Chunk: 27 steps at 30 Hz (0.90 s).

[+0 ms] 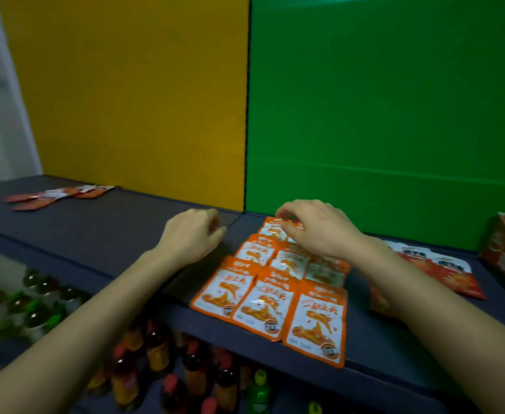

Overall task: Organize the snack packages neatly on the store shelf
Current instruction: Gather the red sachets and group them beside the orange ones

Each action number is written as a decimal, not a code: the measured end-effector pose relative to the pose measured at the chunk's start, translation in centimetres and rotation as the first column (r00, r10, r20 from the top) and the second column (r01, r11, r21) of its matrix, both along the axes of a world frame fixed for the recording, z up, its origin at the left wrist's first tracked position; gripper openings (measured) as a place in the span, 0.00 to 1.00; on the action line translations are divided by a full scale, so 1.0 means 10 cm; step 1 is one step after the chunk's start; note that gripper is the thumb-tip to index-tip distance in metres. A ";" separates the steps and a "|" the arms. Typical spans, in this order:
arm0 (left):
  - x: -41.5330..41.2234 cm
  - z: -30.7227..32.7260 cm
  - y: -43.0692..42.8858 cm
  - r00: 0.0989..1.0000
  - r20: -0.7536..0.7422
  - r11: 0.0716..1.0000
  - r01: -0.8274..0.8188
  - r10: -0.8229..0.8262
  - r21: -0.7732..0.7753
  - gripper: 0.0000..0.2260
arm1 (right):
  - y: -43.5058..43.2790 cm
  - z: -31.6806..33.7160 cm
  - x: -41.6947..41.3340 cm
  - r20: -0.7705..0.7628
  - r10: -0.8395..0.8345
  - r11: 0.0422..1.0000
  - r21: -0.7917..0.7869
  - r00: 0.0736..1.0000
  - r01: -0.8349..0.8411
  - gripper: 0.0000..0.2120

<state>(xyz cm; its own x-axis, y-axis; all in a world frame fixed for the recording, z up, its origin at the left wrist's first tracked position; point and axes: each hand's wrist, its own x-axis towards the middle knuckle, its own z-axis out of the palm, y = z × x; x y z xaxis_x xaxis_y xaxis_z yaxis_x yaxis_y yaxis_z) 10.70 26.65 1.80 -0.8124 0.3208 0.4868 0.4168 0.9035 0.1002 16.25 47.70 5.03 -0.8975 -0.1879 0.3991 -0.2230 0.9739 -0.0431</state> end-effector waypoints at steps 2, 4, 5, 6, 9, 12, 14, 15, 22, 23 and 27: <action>0.01 0.00 -0.38 1.000 0.016 1.000 -0.026 0.026 0.000 0.13 | -0.36 0.01 -0.12 0.022 0.038 0.999 0.006 0.999 -0.038 0.15; 0.01 0.00 -0.79 0.997 0.043 0.998 -0.056 0.056 0.000 0.14 | -0.74 -0.01 -0.27 0.060 0.073 0.997 -0.021 0.996 -0.072 0.15; 0.00 -0.01 -1.01 0.996 0.052 0.998 -0.070 0.070 -0.002 0.14 | -0.96 -0.02 -0.36 0.076 0.089 0.996 -0.038 0.993 -0.086 0.15; -0.02 -0.02 -1.24 0.994 0.060 0.996 -0.086 0.086 -0.005 0.14 | -1.19 -0.05 -0.45 0.087 0.105 0.993 -0.057 0.991 -0.101 0.14; -0.07 -0.06 -1.99 0.987 0.076 0.990 -0.139 0.141 -0.030 0.14 | -1.95 -0.15 -0.69 0.148 0.165 0.981 -0.127 0.975 -0.147 0.13; -0.12 -0.14 -2.73 0.980 0.065 0.981 -0.187 0.190 -0.050 0.14 | -2.69 -0.28 -0.91 0.204 0.205 0.972 -0.157 0.957 -0.174 0.14; -0.16 -0.19 -3.18 0.975 0.059 0.976 -0.213 0.216 -0.053 0.13 | -3.12 -0.37 -1.05 0.213 0.206 0.968 -0.188 0.955 -0.167 0.14; -0.18 -0.20 -3.37 0.972 0.057 0.973 -0.225 0.228 -0.047 0.13 | -3.31 -0.40 -1.13 0.228 0.200 0.967 -0.204 0.953 -0.154 0.14; -0.51 -0.29 -4.43 0.951 0.053 0.952 -0.306 0.306 0.007 0.12 | -4.26 -0.50 -1.78 0.360 0.149 0.954 -0.297 0.921 -0.038 0.13; -0.58 -0.31 -4.54 0.949 0.041 0.949 -0.314 0.313 0.029 0.12 | -4.36 -0.51 -1.88 0.360 0.138 0.953 -0.301 0.923 -0.025 0.13; -0.95 -0.38 -4.83 0.945 0.025 0.941 -0.328 0.327 0.086 0.12 | -4.69 -0.58 -2.32 0.355 0.104 0.954 -0.300 0.929 0.008 0.12</action>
<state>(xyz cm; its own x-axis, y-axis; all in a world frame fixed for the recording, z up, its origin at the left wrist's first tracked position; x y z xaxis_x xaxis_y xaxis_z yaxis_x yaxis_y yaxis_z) 1.21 -21.61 -2.01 -0.8706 -0.0072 0.4920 0.0981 0.9773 0.1879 -6.93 0.80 -0.80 -0.9829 -0.1601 0.0912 -0.1835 0.8938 -0.4091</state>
